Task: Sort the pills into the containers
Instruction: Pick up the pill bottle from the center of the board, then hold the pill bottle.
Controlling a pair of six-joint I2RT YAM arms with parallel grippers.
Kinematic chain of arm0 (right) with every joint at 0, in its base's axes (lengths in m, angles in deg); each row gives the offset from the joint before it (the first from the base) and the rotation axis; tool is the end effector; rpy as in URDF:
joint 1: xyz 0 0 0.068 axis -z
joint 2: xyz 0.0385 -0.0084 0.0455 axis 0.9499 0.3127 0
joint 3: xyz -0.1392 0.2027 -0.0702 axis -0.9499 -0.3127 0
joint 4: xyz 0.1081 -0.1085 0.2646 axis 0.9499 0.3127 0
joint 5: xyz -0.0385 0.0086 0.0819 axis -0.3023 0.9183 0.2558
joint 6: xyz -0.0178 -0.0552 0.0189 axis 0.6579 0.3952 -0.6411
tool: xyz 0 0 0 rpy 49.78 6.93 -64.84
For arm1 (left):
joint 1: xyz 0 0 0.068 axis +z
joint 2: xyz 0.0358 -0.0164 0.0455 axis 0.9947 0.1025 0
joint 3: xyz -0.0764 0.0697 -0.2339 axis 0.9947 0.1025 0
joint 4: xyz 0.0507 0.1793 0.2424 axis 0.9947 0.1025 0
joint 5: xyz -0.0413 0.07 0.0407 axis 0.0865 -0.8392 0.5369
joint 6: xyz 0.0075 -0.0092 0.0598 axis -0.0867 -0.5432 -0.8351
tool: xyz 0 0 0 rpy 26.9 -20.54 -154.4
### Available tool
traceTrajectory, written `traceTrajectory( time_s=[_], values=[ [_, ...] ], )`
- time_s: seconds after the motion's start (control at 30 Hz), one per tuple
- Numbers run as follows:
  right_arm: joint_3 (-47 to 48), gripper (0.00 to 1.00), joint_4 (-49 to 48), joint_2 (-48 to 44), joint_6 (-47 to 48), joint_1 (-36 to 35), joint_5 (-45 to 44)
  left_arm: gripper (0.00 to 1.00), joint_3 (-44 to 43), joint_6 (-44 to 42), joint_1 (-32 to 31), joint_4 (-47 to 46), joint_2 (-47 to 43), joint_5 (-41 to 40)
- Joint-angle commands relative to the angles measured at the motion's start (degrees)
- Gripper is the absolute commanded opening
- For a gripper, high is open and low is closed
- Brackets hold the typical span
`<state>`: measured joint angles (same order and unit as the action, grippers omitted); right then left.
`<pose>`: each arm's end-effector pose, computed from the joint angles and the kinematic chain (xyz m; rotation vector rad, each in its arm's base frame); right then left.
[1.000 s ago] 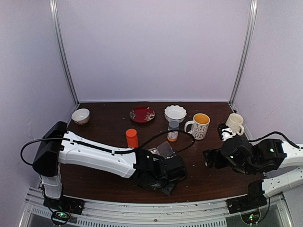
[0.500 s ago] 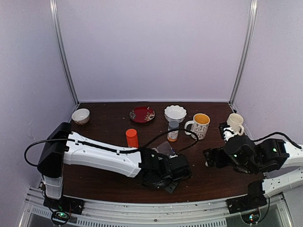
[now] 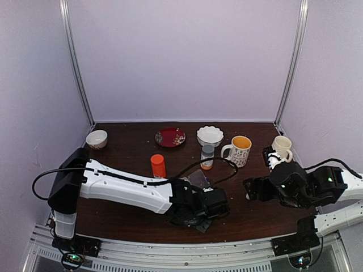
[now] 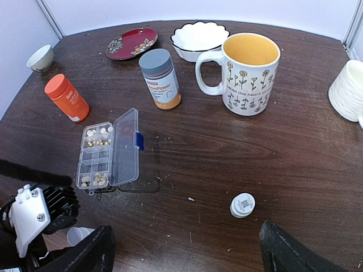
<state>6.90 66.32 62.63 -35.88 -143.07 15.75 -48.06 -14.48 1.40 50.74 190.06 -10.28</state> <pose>0.0945 0.2021 0.2447 -0.2320 2.2536 0.4184 0.0729 -0.4565 0.1356 0.7220 2.6015 -0.2464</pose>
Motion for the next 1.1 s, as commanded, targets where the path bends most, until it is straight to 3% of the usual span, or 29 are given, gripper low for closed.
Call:
traceTrajectory(
  time_s=[0.0,0.23,0.57,0.87,1.07],
  values=[
    [0.5,0.91,-0.7,0.2,0.3,0.3,0.5,0.41,-1.7,-0.2,-0.4,0.4,1.1,-0.8],
    [0.2,0.91,-1.7,0.4,1.7,0.3,2.4,0.21,-3.6,0.0,-0.5,3.6,0.8,-2.3],
    [-4.5,0.86,-18.2,-2.3,13.6,0.2,15.8,0.17,-0.4,-1.4,1.2,3.4,-12.3,-1.6],
    [-7.8,0.86,-40.4,-1.3,22.5,0.1,31.1,0.16,11.3,-4.5,9.7,-5.4,-32.9,10.7],
    [-4.3,0.85,-52.6,5.0,27.6,-2.5,35.5,0.16,14.8,-6.2,14.3,-8.9,-43.6,18.2]
  ],
)
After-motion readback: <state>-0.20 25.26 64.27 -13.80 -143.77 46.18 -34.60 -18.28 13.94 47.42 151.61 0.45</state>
